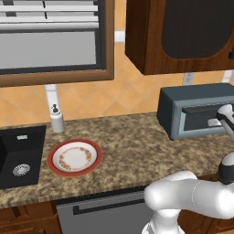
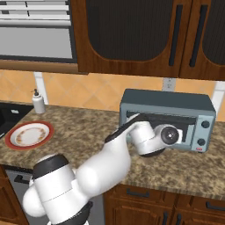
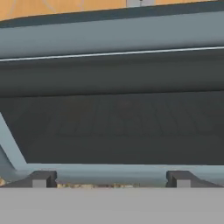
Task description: Pick up the kebab skewer and baguette bread, and place them inside the toaster oven. Close the toaster oven door and start by setting the timer.
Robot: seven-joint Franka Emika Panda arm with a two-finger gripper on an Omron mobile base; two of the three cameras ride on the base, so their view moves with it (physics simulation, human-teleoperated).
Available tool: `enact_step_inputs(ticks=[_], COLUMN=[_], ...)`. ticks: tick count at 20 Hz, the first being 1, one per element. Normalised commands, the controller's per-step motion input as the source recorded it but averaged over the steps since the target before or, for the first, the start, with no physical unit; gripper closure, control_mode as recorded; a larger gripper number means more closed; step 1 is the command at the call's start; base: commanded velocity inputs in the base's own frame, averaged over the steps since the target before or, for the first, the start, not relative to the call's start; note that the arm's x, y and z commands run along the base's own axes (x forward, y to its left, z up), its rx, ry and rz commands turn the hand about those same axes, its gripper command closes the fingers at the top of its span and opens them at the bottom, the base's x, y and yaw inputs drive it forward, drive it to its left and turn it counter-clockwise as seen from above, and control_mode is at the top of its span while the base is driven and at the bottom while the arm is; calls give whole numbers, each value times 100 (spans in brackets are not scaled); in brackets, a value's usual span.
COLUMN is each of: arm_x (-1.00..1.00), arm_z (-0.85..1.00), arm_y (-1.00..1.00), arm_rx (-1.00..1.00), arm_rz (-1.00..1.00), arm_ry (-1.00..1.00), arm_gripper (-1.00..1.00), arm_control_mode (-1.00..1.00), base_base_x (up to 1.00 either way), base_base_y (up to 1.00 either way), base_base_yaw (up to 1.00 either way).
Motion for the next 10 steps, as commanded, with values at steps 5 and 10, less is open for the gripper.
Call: enact_step_inputs(ticks=[5,10], arm_x=[-40,-19], arm_z=[6,14], arm_y=[-69,-71], arm_rx=[-1,0], arm_rz=[9,2], arm_ry=[-1,-2], arm_gripper=[-100,-100], arm_control_mode=[-100,-100], base_base_x=[0,0], base_base_y=[0,0], base_base_yaw=[0,0])
